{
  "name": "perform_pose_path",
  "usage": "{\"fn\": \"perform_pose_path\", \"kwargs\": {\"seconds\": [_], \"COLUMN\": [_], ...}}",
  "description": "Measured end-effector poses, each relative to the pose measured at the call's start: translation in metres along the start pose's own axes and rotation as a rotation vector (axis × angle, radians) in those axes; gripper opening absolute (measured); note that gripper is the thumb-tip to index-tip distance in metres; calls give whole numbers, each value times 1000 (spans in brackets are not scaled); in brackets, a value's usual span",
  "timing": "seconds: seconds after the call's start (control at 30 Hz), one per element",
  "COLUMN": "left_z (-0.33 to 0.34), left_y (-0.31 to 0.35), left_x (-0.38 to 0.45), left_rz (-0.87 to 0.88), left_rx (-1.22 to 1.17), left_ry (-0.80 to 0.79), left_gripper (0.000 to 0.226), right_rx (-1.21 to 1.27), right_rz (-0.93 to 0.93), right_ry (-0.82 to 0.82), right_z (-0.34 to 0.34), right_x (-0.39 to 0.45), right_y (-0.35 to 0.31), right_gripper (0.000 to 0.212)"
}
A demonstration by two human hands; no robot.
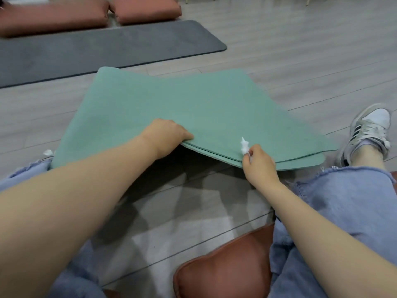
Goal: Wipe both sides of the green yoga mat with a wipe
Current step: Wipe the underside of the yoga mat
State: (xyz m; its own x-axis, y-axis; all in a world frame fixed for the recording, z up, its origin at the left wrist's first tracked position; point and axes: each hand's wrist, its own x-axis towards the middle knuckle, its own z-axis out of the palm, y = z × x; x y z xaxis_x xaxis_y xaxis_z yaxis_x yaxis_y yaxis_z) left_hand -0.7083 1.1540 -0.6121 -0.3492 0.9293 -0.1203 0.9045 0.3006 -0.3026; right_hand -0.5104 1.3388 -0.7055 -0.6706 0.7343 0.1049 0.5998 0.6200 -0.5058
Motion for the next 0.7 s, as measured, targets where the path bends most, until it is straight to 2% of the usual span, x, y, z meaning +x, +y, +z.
{"fn": "perform_pose_path", "kwargs": {"seconds": [0.17, 0.3, 0.33, 0.47, 0.57, 0.7], "left_z": [-18, -39, -44, -52, -48, -40], "left_y": [-15, -30, -32, -36, -29, -20], "left_x": [-11, -17, -17, -19, -18, -17], "left_rz": [-24, -45, -47, -69, -79, -125], "left_rx": [27, 47, 57, 47, 22, -52], "left_ry": [-6, -3, -1, -3, -3, -18], "left_gripper": [60, 63, 62, 63, 62, 57], "right_rx": [208, 266, 255, 135, 99, -277], "right_rz": [-106, -221, -269, -555, -557, -531], "right_ry": [68, 102, 114, 119, 27, 27], "right_z": [-7, -20, -21, -21, -18, -13], "right_x": [-8, -12, -13, -10, -12, -2], "right_y": [-3, -7, -8, -10, -13, -20], "right_gripper": [14, 4, 8, 43, 40, 49]}}
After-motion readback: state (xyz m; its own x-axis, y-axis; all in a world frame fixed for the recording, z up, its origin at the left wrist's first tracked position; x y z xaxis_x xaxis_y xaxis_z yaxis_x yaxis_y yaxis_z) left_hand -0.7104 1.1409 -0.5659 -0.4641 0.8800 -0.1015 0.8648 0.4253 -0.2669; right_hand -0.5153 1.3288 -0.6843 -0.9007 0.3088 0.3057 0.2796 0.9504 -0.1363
